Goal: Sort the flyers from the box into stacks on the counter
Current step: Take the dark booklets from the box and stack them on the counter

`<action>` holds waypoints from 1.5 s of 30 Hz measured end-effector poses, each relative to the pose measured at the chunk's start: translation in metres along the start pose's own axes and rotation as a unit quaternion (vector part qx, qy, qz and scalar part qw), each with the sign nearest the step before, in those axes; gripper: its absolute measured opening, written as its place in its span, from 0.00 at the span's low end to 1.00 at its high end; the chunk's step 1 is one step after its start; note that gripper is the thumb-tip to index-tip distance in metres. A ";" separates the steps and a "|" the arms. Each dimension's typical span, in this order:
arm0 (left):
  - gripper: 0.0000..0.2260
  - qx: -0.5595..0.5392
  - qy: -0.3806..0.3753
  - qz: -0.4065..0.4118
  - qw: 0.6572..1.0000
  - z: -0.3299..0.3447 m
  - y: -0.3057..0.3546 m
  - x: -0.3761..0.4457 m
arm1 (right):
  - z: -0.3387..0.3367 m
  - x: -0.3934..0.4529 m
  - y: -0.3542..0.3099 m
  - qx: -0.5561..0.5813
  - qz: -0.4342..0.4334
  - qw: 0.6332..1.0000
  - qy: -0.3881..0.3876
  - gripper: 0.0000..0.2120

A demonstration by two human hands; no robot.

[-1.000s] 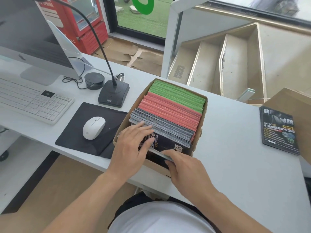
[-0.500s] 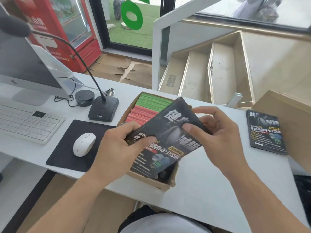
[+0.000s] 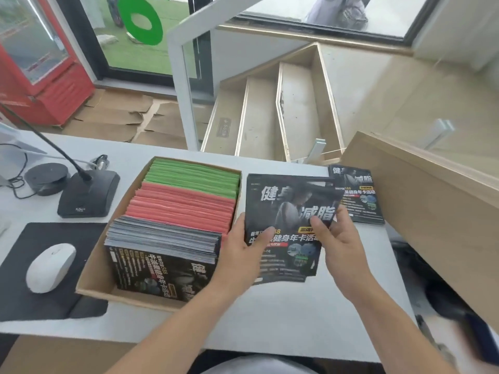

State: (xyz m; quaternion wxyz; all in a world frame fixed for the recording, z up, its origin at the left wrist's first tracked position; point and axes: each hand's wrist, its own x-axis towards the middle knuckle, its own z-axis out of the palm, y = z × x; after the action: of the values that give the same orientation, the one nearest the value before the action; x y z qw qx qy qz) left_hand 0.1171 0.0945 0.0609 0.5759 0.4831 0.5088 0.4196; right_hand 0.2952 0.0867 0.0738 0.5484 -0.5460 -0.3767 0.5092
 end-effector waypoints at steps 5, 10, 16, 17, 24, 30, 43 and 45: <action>0.12 0.026 0.020 0.009 0.999 0.032 -0.032 0.016 | -0.034 0.008 0.026 -0.044 -0.007 0.999 -0.019 0.14; 0.12 0.000 0.033 -0.014 0.999 0.040 -0.066 0.008 | -0.043 0.002 0.043 -0.041 0.008 0.999 -0.023 0.17; 0.18 0.008 0.026 0.035 0.999 0.043 -0.060 0.000 | -0.046 -0.008 0.036 -0.031 -0.006 0.999 -0.029 0.17; 0.16 0.005 0.021 0.033 0.999 0.047 -0.057 -0.002 | -0.045 -0.009 0.036 -0.027 -0.009 0.999 -0.031 0.18; 0.10 -0.012 0.025 0.054 0.998 0.058 -0.047 -0.010 | -0.033 -0.014 0.032 0.059 0.019 0.997 0.050 0.24; 0.13 -0.025 0.026 0.053 0.998 0.059 -0.054 -0.013 | -0.038 -0.011 0.029 0.071 -0.006 0.996 0.054 0.19; 0.18 -0.015 0.036 0.065 0.997 0.056 -0.061 -0.006 | -0.035 -0.012 0.034 0.050 0.005 0.996 0.070 0.18; 0.18 -0.009 0.040 0.043 0.998 0.057 -0.063 -0.006 | -0.035 -0.014 0.037 0.049 0.009 0.996 0.077 0.19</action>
State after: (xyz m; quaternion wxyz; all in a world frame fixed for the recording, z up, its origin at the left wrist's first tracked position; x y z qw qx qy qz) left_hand 0.1722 0.0698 0.0009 0.5410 0.4825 0.5063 0.4670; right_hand 0.3213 0.0609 0.0356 0.5968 -0.5595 -0.3031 0.4887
